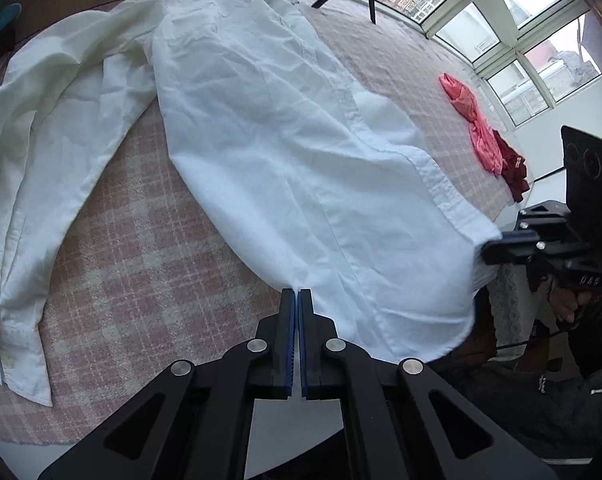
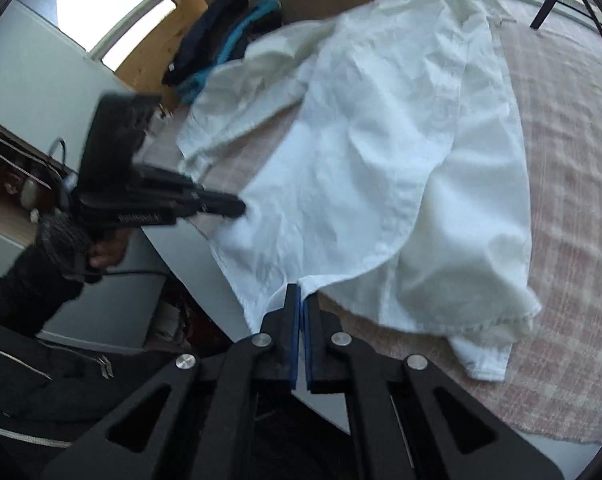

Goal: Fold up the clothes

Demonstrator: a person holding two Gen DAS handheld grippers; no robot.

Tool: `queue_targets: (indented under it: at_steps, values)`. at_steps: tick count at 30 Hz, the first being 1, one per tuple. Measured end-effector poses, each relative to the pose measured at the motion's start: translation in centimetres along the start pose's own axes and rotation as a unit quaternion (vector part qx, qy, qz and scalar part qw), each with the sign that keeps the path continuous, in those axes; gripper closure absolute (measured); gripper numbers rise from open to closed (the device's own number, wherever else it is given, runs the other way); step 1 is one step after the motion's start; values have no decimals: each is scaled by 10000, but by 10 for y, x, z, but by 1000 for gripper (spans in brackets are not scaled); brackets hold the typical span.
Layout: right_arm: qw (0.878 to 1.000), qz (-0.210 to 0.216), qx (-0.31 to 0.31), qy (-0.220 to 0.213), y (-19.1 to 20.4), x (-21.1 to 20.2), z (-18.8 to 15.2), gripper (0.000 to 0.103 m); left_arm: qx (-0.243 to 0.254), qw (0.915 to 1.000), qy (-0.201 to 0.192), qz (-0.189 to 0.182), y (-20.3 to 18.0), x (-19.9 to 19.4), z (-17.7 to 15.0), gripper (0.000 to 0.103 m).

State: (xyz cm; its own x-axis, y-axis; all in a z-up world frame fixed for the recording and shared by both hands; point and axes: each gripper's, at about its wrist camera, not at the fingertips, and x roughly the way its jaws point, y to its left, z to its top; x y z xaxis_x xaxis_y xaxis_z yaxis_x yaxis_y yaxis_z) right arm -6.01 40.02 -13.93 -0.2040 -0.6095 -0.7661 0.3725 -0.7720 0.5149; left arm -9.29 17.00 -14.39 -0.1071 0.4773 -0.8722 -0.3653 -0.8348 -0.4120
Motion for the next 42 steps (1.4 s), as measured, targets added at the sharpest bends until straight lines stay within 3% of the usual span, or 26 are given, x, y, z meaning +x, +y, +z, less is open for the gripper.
queue_targets:
  at_steps: [3, 7, 11, 14, 17, 20, 22, 24, 28, 32, 35, 39, 42]
  values:
    - [9987, 200, 111, -464, -3, -26, 45, 101, -41, 9997, -227, -79, 0, -10, 25, 102]
    - [9974, -232, 89, -674, -24, -36, 99, 101, 45, 9990, -426, 105, -7, -4, 68, 102]
    - [9942, -931, 253, -479, -74, -15, 136, 101, 112, 9980, -341, 519, -2, 22, 106, 101]
    - [9915, -1232, 415, -35, -115, 0, 143, 95, 141, 9955, -261, 901, 4, 40, 125, 97]
    - [9884, -1389, 580, 188, -138, -5, 132, 86, 196, 9938, -278, 1054, 11, 30, 120, 94]
    - [9903, -1235, 623, 143, -145, -30, 113, 80, 450, 9912, -224, 1221, 7, 13, 94, 91]
    - [9916, -1153, 583, 45, -142, -49, 99, 78, 737, 9921, -88, 1009, -9, 11, 69, 90]
    - [9921, -1149, 493, 71, -136, -61, 81, 71, 1097, 9899, 128, 892, -31, 20, 45, 86]
    - [9914, -1153, 553, 285, -126, -56, 33, 70, 1630, 9808, 530, 935, -64, 55, 13, 86]
    - [9895, -1092, 709, 622, -126, -34, -11, 70, 1756, 9775, 622, 995, -79, 77, 13, 86]
    - [9872, -1204, 687, 784, -124, -20, -33, 70, 2077, 9684, 672, 1207, -91, 85, 13, 86]
    - [9828, -1582, 304, 904, -112, -8, -48, 70, 2315, 9626, 866, 1106, -107, 88, 9, 83]
    - [9804, -1714, 88, 965, -105, -1, -51, 70, 2479, 9535, 812, 1510, -112, 93, 10, 77]
